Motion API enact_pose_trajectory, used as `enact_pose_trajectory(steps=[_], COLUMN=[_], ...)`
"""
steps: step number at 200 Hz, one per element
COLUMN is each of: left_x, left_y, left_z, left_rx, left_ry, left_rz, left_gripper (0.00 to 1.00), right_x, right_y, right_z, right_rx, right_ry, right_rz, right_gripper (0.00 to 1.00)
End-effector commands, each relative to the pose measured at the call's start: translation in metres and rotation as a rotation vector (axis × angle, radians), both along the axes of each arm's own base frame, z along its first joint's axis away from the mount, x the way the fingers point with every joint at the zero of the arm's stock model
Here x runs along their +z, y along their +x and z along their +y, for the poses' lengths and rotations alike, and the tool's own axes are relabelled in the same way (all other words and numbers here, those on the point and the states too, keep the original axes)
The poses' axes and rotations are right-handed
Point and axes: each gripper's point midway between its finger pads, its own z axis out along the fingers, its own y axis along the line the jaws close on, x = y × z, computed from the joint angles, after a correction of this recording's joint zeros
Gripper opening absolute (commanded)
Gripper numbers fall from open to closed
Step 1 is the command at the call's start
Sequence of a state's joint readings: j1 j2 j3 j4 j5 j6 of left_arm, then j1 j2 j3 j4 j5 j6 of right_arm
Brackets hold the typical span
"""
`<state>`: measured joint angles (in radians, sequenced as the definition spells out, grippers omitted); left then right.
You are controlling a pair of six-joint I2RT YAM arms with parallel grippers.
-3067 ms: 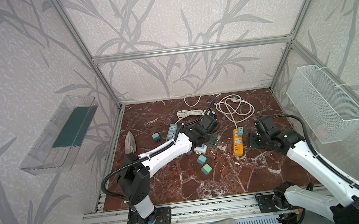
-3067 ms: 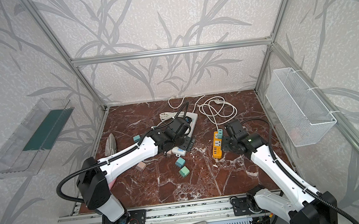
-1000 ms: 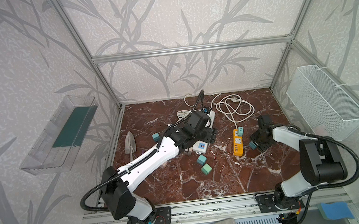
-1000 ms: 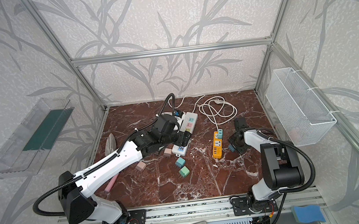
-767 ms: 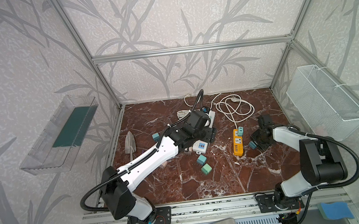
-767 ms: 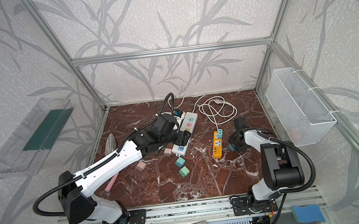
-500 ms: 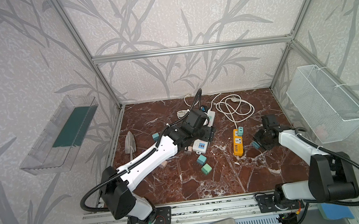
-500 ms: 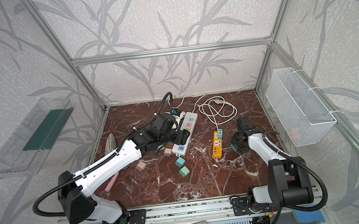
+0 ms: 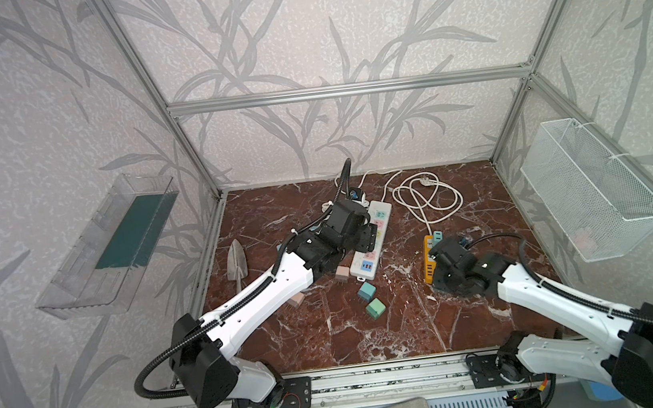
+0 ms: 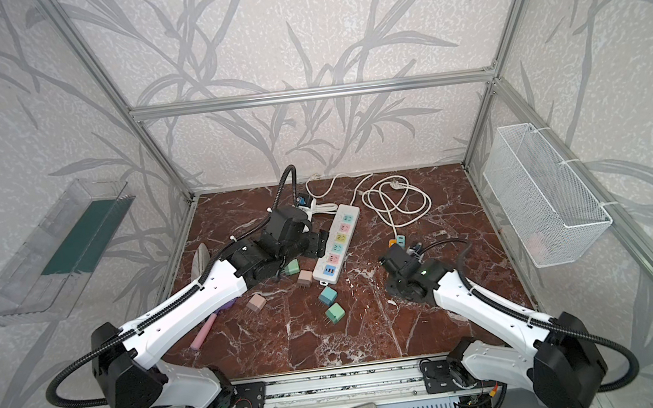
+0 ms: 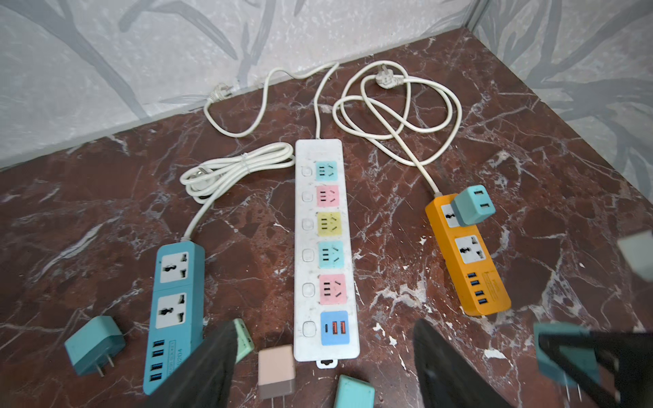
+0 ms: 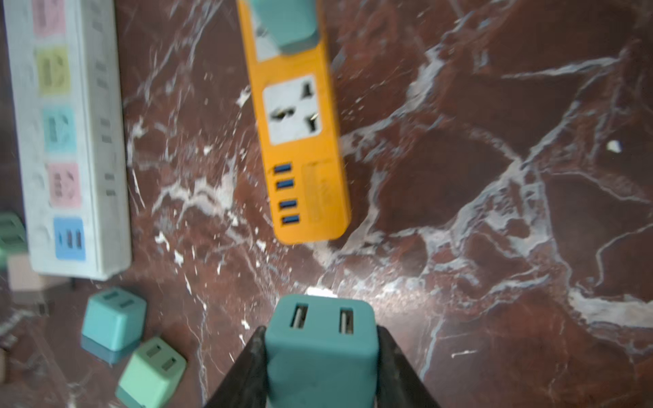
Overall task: Insert the plug
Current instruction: 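Lift the teal adapter with right gripper toward the left gripper while left arm reaches in, then grasp the teal adapter with left gripper while right gripper opens and releases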
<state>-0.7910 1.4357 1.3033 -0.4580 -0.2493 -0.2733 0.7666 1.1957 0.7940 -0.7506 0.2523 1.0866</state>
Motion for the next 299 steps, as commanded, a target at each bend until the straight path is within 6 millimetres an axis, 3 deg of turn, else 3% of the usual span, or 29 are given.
enact_pose_trajectory(steps=[1,52,93,119,141,186,205,231,265,282,299], left_x=[0.007,0.004,0.004,-0.001,-0.004,-0.007,0.0,0.009,0.012,-0.003,-0.029], left_y=[0.011,0.011,0.011,0.012,0.01,0.01,0.01,0.012,0.006,-0.004,-0.027], left_z=[0.023,0.021,0.021,0.019,0.015,0.01,0.013,0.021,0.015,0.012,-0.002], left_rx=[0.122,0.121,0.113,0.111,0.096,0.072,0.06,0.051,0.011,0.004,-0.084], left_ry=[0.034,0.027,0.027,0.03,0.019,0.022,0.049,0.103,0.125,0.102,0.073], left_rz=[-0.073,-0.064,-0.064,-0.055,-0.034,-0.021,-0.05,-0.13,-0.15,-0.039,0.112], left_gripper=[0.78,0.78,0.78,0.78,0.78,0.78,0.79,0.83,0.86,0.85,0.81], right_x=[0.005,-0.031,-0.062,-0.063,-0.062,-0.069,-0.065,-0.053,-0.025,-0.009,-0.001], right_y=[0.0,0.011,0.004,-0.001,-0.003,-0.013,-0.003,0.001,-0.001,0.001,0.0], right_z=[0.016,0.053,0.058,0.055,0.055,0.085,0.099,0.089,0.066,0.054,0.021], right_rx=[0.004,0.012,-0.029,-0.043,-0.027,0.085,0.133,0.132,0.145,0.162,0.144], right_ry=[-0.131,-0.099,-0.091,-0.077,-0.054,0.097,0.165,0.153,0.165,0.185,0.133], right_rz=[-0.039,0.005,0.079,0.09,0.085,0.129,0.066,0.07,-0.011,-0.086,-0.087], right_gripper=[0.27,0.26,0.35,0.56,0.67,0.7,0.69,0.7,0.69,0.69,0.69])
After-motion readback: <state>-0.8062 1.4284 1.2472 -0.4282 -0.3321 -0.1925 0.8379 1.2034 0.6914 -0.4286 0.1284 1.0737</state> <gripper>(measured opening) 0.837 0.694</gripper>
